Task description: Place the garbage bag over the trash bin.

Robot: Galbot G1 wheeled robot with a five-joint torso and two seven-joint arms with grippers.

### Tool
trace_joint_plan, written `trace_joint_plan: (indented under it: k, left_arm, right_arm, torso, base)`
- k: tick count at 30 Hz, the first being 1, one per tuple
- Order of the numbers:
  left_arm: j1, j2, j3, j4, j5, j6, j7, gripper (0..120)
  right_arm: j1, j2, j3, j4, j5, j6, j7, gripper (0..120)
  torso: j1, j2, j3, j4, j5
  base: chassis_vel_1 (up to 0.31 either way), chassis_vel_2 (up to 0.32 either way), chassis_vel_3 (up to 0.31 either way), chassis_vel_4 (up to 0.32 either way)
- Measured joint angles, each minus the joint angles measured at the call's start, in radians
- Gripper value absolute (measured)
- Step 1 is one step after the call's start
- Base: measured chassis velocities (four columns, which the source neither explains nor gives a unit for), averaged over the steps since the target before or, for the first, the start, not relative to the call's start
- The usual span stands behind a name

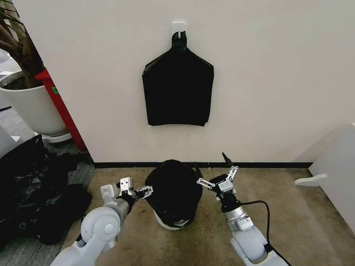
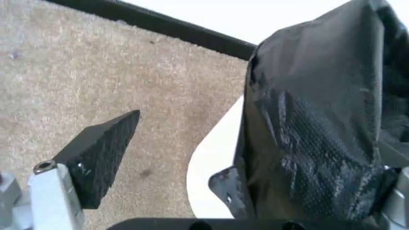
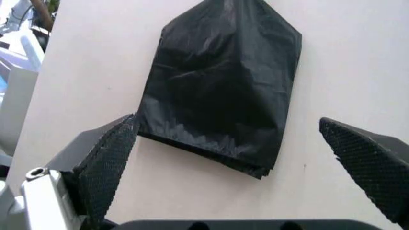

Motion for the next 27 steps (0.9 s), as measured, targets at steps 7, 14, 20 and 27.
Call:
trace_joint_plan:
  k: [7,14,20,27]
  left_arm:
    - [-0.018,-0.017,-0.009,0.056,-0.050,-0.002,0.054,100]
    - [-0.043,-0.042,-0.013,0.132,-0.075,0.035,0.165,100]
    - [-0.074,-0.044,-0.017,0.186,-0.078,0.080,0.223,100]
    - [-0.081,-0.035,-0.011,0.208,-0.053,0.091,0.239,100]
  right_arm:
    - [-0.002,0.002,-0.019,-0.007,-0.011,0.000,0.000,100]
    - [0.028,-0.017,-0.094,-0.003,0.033,-0.121,0.023,100]
    - [0.133,-0.032,-0.216,-0.009,0.169,-0.308,0.073,100]
    - [0.335,-0.022,-0.382,-0.134,0.208,-0.461,0.133,100]
  torso:
    - [0.000,0.000,0.000,-0.0001,0.0000]
    - [0.000,0.000,0.000,0.0002,-0.0001]
    - [0.000,0.000,0.000,-0.0001,-0.0002]
    - [0.000,0.000,0.000,0.0002,-0.0001]
  base:
    - [0.000,0.000,0.000,0.000]
    - [0.000,0.000,0.000,0.000]
    - [0.000,0.000,0.000,0.000]
    - [0.000,0.000,0.000,0.000]
